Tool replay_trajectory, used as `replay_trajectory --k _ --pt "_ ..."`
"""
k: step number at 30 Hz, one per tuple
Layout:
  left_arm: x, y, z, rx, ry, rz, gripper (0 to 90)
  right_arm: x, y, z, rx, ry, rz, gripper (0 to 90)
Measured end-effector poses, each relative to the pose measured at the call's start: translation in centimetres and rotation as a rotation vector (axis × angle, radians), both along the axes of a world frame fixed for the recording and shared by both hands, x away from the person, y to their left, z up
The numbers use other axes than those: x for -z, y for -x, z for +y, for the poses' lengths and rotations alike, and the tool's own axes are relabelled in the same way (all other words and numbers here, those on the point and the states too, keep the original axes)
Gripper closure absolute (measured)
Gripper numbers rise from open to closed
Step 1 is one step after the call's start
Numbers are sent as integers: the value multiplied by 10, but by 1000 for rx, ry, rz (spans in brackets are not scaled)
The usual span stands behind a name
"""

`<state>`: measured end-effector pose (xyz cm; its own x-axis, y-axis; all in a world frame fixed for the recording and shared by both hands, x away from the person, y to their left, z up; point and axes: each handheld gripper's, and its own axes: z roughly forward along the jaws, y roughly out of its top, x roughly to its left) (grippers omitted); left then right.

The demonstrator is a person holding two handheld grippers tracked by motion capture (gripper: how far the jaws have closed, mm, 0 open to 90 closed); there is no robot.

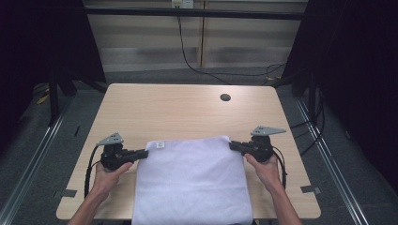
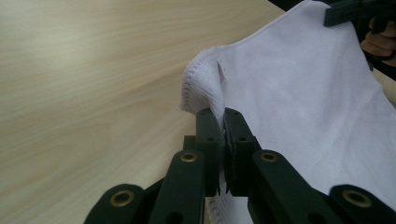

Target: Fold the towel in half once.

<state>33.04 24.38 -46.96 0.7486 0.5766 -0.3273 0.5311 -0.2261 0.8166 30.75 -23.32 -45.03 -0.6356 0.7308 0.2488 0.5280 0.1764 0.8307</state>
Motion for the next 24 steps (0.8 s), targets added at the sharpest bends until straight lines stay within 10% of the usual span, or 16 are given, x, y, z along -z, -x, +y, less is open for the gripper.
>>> replay_trajectory --k 24 --pt "-104 -50 0 -93 55 -166 867 -105 -52 -5 34 -63 -178 878"
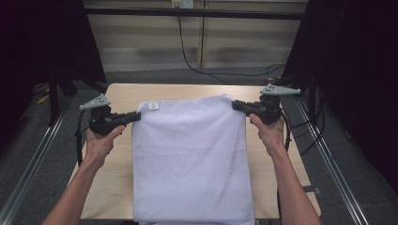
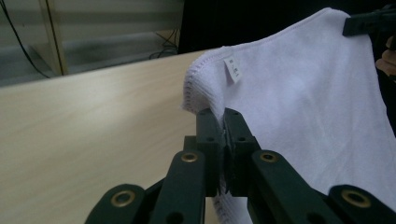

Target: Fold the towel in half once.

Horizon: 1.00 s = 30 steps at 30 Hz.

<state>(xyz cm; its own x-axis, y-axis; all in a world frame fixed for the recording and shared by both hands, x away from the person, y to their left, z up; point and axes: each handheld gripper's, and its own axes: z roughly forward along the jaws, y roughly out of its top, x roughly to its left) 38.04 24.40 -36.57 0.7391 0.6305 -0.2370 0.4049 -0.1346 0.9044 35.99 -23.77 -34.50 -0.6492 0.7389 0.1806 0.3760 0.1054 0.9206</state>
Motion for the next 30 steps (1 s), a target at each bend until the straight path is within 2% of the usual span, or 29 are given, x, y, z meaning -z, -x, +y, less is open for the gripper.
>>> replay_trajectory --k 3,5,7,8,9,11,13,14,15,18,20,23,27,30 --pt "-17 -8 -4 -1 -1 -25 867 -15 -6 -6 22 -15 -19 878" --pt "-29 -12 -7 -3 18 -39 867 -25 -9 -8 31 -13 -35 879" --pt "-43 -15 -9 -11 11 -69 868 -36 -13 -8 49 -2 -48 879" --pt "-49 -15 -10 -1 26 -77 868 -41 -14 -9 52 -5 -57 878" --pt "-56 -15 -12 -2 5 -96 868 -47 -14 -9 57 -13 -68 878" --pt "-66 -11 -13 9 9 -114 867 -56 -13 -10 59 -26 -89 878" --pt "-67 -5 -13 15 10 -130 868 -61 -10 -10 58 -30 -99 879" --pt "-66 -2 -13 22 -15 -134 868 -61 -7 -11 55 -28 -97 879" --pt "-64 1 -12 23 -22 -131 868 -59 -4 -11 51 -26 -93 879" --pt "-52 12 -10 42 -20 -116 868 -46 9 -10 33 -13 -72 879" --pt "-42 18 -7 56 -3 -96 868 -36 18 -10 18 -17 -59 879" --pt "-28 28 -4 60 -11 -79 869 -23 35 -8 -16 -7 -41 879" --pt "0 47 -1 91 -17 -38 869 -2 59 -7 -54 10 -6 879" --pt "24 60 -1 116 -52 7 868 19 79 -4 -83 50 43 879"
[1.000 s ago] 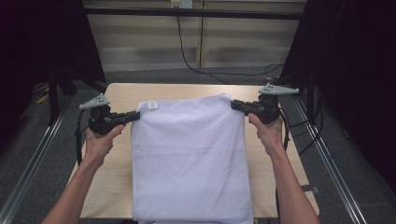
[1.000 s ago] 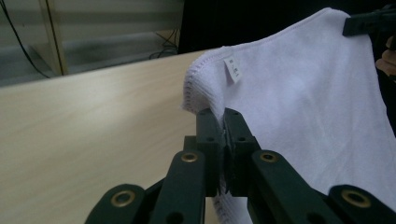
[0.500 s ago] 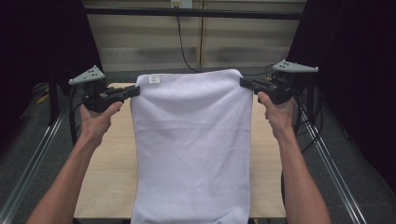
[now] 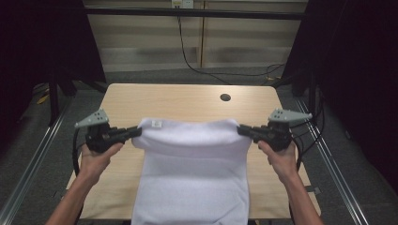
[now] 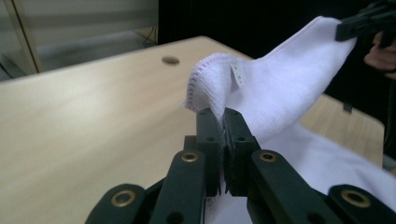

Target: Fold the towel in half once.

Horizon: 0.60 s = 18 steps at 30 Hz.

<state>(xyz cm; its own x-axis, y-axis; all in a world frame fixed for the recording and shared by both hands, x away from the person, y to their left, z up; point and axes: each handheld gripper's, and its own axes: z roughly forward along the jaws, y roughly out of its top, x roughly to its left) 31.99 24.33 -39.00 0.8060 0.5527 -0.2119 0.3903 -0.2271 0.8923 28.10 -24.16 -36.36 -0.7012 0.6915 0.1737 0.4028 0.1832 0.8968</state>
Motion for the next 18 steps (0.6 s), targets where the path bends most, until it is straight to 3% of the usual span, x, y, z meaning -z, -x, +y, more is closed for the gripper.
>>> replay_trajectory --k 3,5,8,9,11,12,14,15,17,18 --pt "22 13 3 -2 45 63 869 21 21 -1 -14 18 37 879" --pt "31 25 3 13 23 63 869 32 34 -4 -17 13 65 879" --pt "38 43 6 31 44 78 869 47 52 -8 -21 -2 96 879" --pt "39 48 5 38 20 75 868 51 58 -9 -17 -3 106 879" --pt "47 56 6 54 20 104 868 62 69 -9 -27 -2 133 879" --pt "52 60 6 52 -5 97 868 67 73 -9 -23 -2 144 879" --pt "69 67 6 71 -29 153 868 86 82 -8 -25 -3 181 880" --pt "78 72 6 76 -81 156 868 92 84 -8 -22 -5 199 879" --pt "91 78 9 85 -74 221 868 107 91 -7 -33 -3 245 879" --pt "93 81 9 91 -86 229 868 111 94 -6 -38 9 263 879"
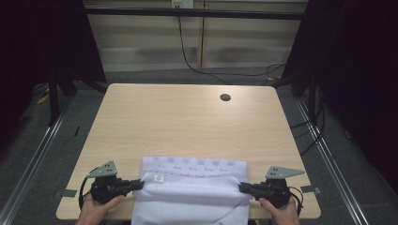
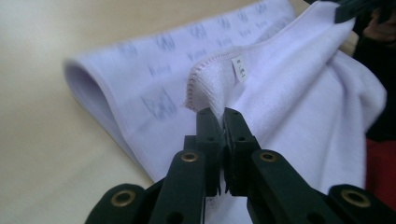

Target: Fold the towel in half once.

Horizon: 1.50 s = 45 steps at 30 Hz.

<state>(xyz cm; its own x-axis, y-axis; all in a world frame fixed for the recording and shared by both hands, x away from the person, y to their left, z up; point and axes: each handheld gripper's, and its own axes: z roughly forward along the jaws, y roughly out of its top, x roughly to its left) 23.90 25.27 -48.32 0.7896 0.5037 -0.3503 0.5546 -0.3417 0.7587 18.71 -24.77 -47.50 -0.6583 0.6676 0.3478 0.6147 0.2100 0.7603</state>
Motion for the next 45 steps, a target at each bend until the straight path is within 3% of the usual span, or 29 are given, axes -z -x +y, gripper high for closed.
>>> replay_trajectory --k 2,3,4,7,10,12,15,25,30,36,39,45 --pt "2 5 -1 16 -16 8 867 4 7 4 -19 15 22 879" --pt "6 8 -2 41 -48 15 867 7 10 5 -23 29 31 879" --pt "9 9 -3 39 -62 25 867 9 13 7 -33 74 43 878" --pt "16 10 -9 54 -113 39 867 16 12 7 -28 73 77 879" --pt "19 1 -11 58 -109 33 867 21 5 12 -52 116 85 879" --pt "20 -8 -11 32 -107 35 867 23 -2 11 -41 109 104 880" --pt "20 -16 -13 4 -118 24 868 24 -13 12 -36 128 94 881" --pt "23 -65 -12 -98 -109 11 869 26 -74 18 21 156 65 881" --pt "25 -92 -13 -125 -110 -9 869 28 -104 20 39 151 60 882" --pt "25 -121 -15 -174 -121 -4 870 31 -141 21 81 127 62 882" --pt "27 -131 -12 -190 -92 8 870 32 -156 22 99 121 59 882" --pt "27 -147 -14 -228 -114 -8 870 35 -185 26 151 96 63 882"
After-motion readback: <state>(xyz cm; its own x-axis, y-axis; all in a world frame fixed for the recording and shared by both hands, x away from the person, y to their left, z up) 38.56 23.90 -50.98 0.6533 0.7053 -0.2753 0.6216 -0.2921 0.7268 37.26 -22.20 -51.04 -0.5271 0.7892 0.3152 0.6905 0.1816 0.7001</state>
